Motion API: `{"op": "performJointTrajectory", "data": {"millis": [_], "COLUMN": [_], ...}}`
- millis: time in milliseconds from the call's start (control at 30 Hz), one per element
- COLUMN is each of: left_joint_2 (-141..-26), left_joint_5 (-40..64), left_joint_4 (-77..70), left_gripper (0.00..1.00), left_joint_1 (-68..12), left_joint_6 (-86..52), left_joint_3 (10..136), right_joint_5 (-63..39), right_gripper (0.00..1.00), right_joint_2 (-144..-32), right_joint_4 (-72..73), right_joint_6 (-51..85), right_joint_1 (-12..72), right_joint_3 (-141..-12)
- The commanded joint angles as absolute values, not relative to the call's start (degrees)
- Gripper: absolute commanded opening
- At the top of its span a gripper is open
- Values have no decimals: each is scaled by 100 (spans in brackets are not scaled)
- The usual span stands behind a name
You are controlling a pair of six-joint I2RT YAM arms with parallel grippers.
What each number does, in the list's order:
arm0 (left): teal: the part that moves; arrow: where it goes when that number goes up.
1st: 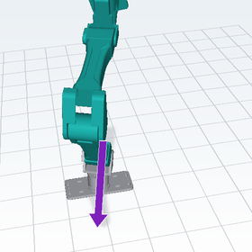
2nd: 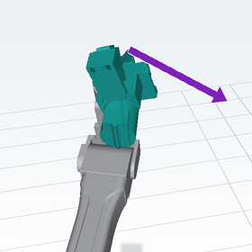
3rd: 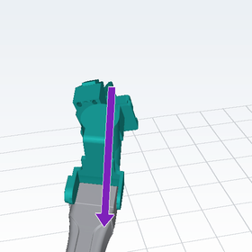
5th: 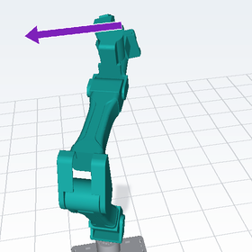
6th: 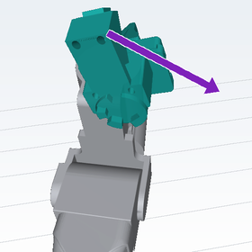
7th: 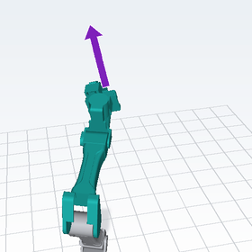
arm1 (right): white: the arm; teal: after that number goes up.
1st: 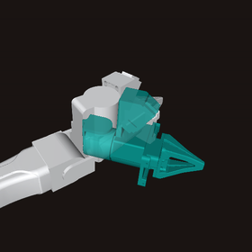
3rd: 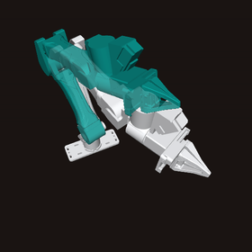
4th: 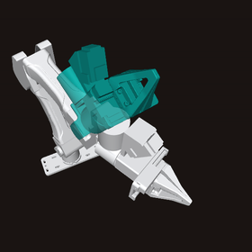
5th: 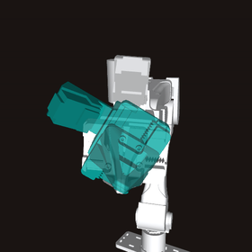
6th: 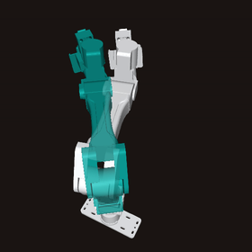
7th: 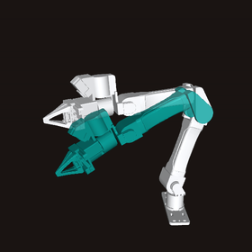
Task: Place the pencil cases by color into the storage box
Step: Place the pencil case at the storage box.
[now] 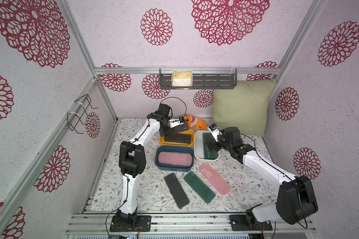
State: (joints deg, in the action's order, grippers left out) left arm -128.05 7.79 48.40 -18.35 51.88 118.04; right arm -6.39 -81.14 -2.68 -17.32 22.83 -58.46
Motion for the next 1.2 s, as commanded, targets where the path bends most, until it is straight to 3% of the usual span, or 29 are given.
{"op": "performJointTrajectory", "data": {"millis": [0,1167], "left_joint_2": [-12967,-13695], "left_joint_5": [1058,785], "left_joint_4": [5028,4864], "left_gripper": [33,38], "left_joint_1": [-1808,-2057], "left_joint_6": [5733,6708], "left_joint_3": [11962,11782], "right_joint_5": [-503,-557], "right_gripper": [99,99], "right_joint_2": [-7919,-8271], "right_joint_4": [-289,-378], "right_joint_6": [-1653,-1731], "right_joint_1": [2207,2162], "right_joint_3": [-5902,-6101]}}
